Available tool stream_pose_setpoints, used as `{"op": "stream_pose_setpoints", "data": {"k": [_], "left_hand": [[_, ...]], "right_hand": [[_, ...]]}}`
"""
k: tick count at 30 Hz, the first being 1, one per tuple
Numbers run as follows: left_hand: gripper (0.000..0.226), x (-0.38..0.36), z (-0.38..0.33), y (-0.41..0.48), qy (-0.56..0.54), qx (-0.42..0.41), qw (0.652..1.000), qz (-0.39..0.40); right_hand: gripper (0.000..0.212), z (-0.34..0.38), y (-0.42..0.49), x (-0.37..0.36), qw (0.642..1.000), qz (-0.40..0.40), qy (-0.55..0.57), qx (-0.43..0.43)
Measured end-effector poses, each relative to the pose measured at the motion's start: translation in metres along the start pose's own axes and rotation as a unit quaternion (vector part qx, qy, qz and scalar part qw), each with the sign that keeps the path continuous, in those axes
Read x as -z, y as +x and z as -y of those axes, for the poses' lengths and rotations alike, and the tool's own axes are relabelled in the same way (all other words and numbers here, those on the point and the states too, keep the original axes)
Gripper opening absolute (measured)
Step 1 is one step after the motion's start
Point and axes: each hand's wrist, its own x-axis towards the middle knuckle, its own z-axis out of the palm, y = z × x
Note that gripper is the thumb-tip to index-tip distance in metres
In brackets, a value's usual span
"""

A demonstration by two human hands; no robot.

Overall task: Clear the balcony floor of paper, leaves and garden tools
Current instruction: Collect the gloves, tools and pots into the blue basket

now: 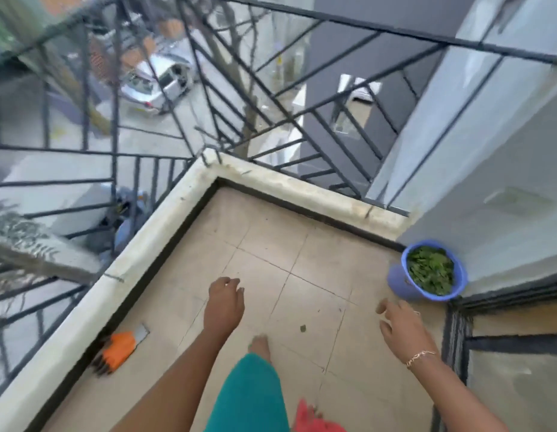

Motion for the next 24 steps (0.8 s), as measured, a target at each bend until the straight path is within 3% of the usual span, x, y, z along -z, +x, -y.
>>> {"op": "stream_pose_setpoints", "data": {"k": [7,14,19,24], "left_hand": [[0.031,0.057,0.109,-0.021,-0.076,0.18,0.98,-0.045],[0.03,0.083,0.201,-0.07,-0.111,0.358,0.925,-0.067],[0.024,0.071,0.227,-0.096,-0.125,0.412,0.901,-0.052],[0.016,0.062,0.199,-0.119,-0.213,0.457,0.859,-0.086]], "right_hand": [[0.017,0.13,0.057,0.007,0.977,0.098,-0.068,0.174],[0.012,0.235,0.119,-0.02,0.945,0.175,-0.135,0.243],[0.017,0.28,0.156,-0.033,0.929,0.177,-0.15,0.287],[0.007,0.298,0.168,-0.043,0.898,0.207,-0.177,0.346]]}}
